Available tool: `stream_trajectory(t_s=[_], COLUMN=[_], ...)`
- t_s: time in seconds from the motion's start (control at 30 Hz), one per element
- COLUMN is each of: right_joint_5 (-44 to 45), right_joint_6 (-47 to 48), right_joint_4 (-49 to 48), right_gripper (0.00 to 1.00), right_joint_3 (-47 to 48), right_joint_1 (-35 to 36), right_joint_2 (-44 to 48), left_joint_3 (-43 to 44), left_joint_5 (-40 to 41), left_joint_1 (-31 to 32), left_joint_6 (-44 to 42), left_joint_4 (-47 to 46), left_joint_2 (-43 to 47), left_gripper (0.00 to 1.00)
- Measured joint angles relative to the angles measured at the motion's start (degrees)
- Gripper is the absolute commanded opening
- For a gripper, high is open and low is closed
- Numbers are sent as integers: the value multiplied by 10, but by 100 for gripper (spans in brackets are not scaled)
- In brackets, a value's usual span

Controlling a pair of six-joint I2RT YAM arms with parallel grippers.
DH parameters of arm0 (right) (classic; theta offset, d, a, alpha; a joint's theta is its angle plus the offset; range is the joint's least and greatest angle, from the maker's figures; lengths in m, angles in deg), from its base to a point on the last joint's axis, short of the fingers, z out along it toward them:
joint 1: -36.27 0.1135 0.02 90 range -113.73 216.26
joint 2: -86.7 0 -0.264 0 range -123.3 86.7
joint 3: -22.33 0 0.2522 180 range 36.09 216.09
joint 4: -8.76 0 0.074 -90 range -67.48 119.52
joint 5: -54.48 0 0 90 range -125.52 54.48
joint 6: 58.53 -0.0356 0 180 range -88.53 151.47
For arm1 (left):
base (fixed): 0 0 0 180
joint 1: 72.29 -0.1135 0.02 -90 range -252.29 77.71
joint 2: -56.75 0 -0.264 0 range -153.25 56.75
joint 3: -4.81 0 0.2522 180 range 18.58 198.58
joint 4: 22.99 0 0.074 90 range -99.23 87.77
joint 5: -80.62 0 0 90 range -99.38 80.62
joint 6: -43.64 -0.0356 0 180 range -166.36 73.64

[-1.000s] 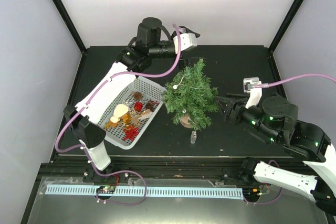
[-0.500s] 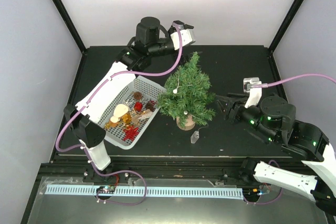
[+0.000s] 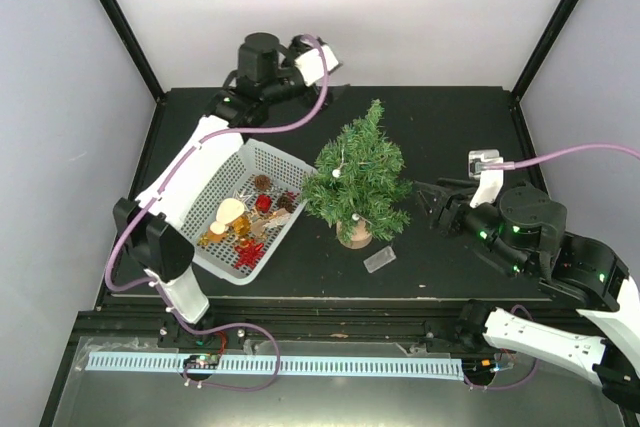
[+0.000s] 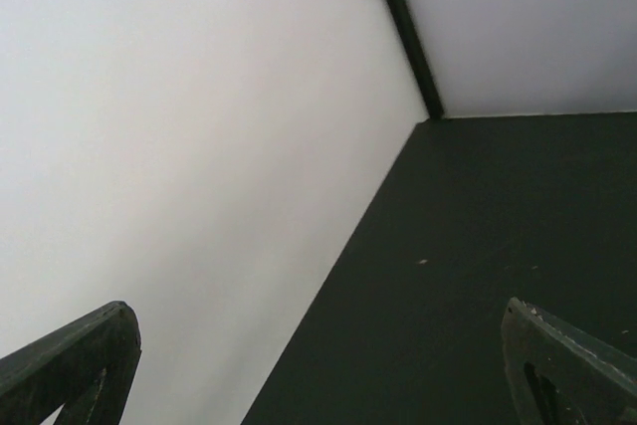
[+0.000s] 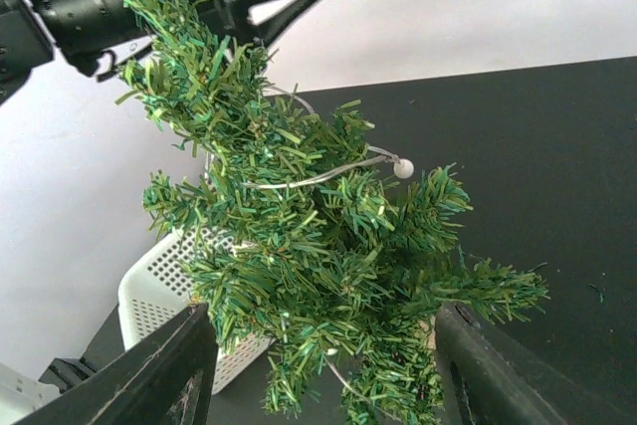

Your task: Decorate the small christmas tree

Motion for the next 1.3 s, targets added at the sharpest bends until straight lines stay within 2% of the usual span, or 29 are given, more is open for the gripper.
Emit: stream_trajectory(t_s=[0.27,0.43,0.6,0.8,0.93,1.07,1.3], right_joint_5=[7,5,2,10,29,38,42], right_joint_6=[2,10,16,18,18,18,15], right_joint_4=[4,29,41,38,27,10,4], right_gripper=[60,59,59,59,60,60,60], right_joint_3=[-11,-11,-42,-89,-89,-99,-126], right_joint_1=[0,0,0,0,0,0,0], right_joint_2=[2,-19,-24,2,6,26,37], left_joint_3=[-30,-66,-208,-432,-497,-500,-549], left_joint_5=[26,33,1,-22,-36,-49,-38], left_joint_1=[-110,-166,-259,-368,-376,-376,-376], left_joint_6=[25,23,31,53,57,64,87], left_joint_4=[20,94,176,173,170,163,91], left_joint_2=[76,140,243,398,448,439,417], left_gripper=[99,99,99,99,99,99,97])
